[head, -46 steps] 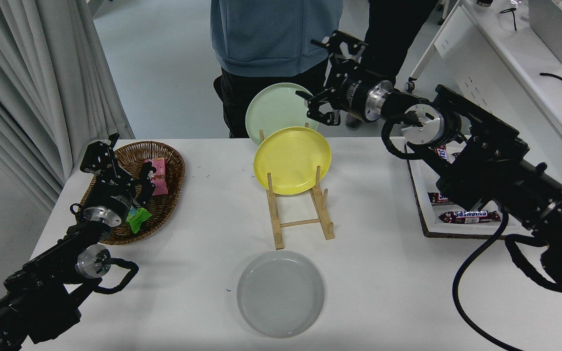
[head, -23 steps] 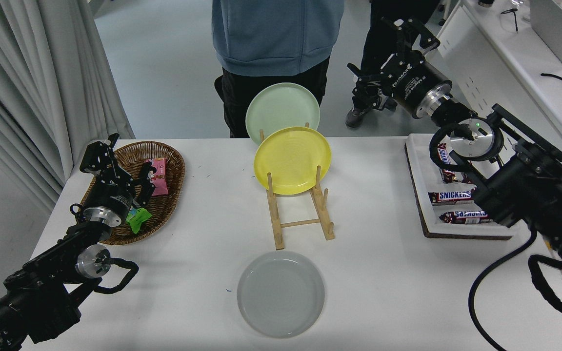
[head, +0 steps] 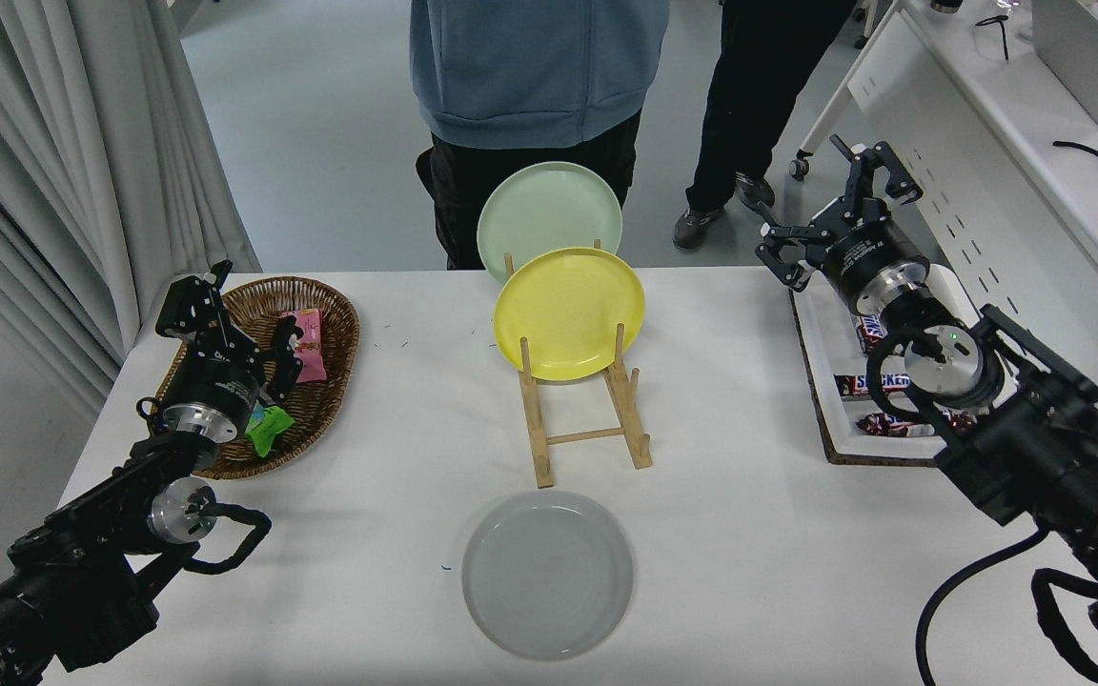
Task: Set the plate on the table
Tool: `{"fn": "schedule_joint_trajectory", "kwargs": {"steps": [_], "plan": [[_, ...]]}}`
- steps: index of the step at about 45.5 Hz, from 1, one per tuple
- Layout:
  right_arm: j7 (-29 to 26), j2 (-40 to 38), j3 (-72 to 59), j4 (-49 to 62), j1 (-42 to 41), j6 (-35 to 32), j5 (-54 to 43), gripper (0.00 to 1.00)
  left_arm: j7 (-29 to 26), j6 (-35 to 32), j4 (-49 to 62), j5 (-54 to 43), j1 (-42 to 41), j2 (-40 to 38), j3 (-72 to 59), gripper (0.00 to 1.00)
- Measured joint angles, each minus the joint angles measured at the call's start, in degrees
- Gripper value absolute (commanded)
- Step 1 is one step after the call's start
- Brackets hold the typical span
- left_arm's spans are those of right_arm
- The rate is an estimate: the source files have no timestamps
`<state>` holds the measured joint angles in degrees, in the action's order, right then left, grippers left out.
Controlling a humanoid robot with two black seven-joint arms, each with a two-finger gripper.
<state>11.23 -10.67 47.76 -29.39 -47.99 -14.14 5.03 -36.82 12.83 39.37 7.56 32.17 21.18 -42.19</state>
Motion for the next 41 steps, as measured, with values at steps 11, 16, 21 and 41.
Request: {"fn": "schedule_joint_trajectory", "kwargs": {"steps": [11,16,21,41], "plan": [[2.34,2.85,2.22,1.57,3.56,1.91,0.87,0.99,0.0,0.0,0.0,0.0,0.0,0.0,0.0,1.0],[3.64,3.77,3.95,2.23,4.47,2.38,0.94,0.99,0.0,0.0,0.0,0.0,0.0,0.0,0.0,1.0],[4.48,4.35,4.87,2.55,5.73,2.63,0.77,0.99,0.0,0.0,0.0,0.0,0.0,0.0,0.0,1.0],[5.47,4.76,3.44,3.1,8.04,0.48,-0.96,0.99,0.0,0.0,0.0,0.0,0.0,0.0,0.0,1.0]]}}
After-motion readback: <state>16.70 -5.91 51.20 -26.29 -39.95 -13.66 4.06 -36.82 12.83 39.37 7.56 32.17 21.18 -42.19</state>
